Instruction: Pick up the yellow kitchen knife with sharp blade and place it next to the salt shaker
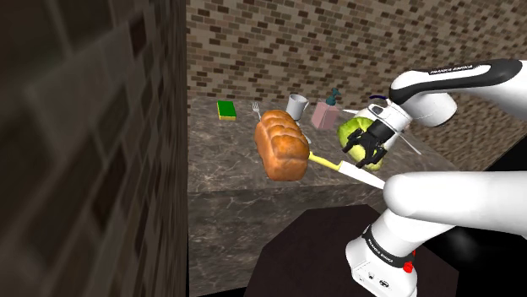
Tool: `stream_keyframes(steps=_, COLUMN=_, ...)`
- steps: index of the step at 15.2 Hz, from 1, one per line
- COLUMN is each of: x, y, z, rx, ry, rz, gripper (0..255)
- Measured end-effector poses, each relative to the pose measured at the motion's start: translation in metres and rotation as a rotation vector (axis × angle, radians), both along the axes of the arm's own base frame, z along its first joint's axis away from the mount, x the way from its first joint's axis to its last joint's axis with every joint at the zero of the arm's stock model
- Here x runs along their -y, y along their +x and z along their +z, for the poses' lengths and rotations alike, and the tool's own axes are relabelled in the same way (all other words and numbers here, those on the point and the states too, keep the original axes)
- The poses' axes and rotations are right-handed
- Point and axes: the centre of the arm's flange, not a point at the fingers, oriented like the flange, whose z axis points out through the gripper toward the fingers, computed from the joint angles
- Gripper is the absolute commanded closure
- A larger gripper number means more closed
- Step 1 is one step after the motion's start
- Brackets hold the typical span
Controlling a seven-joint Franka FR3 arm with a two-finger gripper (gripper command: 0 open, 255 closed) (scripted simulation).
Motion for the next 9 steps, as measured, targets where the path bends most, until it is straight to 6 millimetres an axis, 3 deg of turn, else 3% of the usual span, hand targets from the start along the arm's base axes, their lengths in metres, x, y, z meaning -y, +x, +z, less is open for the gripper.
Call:
stream_keyframes(steps=3, x=0.016, y=-0.008, z=0.022, rx=-0.06, ry=-0.082, rz=0.063, gripper=0)
stream_keyframes(steps=9, x=0.019, y=-0.008, z=0.026, rx=-0.071, ry=-0.093, rz=0.072, gripper=0)
